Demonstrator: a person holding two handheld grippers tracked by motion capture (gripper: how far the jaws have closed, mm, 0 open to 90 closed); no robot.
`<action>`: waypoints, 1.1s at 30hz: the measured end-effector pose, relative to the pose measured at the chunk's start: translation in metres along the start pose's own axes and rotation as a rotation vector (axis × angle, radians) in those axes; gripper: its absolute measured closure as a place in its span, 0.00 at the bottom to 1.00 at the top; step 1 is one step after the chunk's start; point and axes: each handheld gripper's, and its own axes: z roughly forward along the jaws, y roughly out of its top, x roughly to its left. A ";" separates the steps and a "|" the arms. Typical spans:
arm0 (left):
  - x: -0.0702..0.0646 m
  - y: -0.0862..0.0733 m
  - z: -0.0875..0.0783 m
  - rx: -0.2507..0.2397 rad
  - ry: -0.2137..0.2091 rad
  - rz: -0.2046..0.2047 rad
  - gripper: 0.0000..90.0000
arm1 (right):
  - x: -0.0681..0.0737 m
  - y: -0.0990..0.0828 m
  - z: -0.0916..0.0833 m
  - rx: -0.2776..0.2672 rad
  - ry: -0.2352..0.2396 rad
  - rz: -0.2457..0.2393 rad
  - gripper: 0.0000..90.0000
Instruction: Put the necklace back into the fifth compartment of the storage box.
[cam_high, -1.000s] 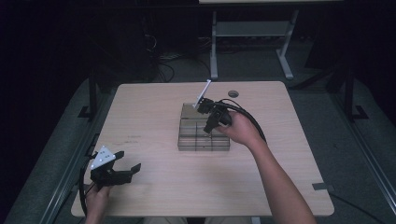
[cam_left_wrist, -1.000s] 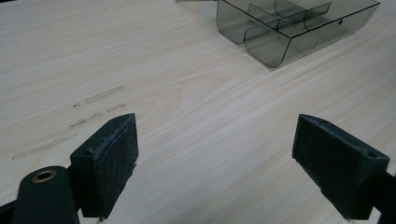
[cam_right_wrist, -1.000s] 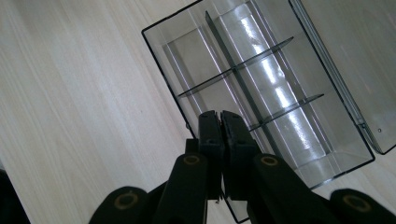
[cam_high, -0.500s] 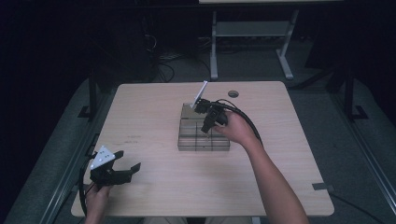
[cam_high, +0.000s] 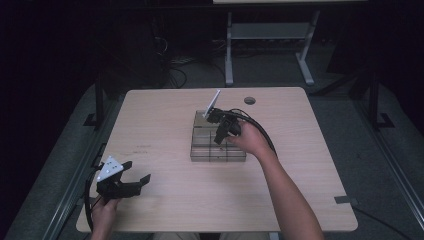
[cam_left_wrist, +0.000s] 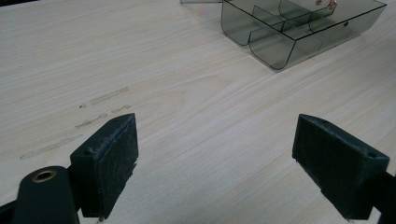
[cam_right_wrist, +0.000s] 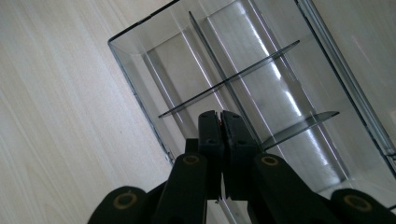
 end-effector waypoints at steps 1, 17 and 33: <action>0.000 0.000 0.000 0.000 0.001 -0.001 0.16 | -0.001 0.000 0.002 -0.001 0.001 0.007 0.97; -0.001 0.000 0.003 0.011 -0.003 -0.002 0.16 | -0.009 -0.004 0.030 0.038 0.019 0.018 0.97; -0.001 0.000 0.002 0.007 -0.003 0.000 0.16 | -0.008 -0.003 0.050 0.072 0.028 0.021 0.97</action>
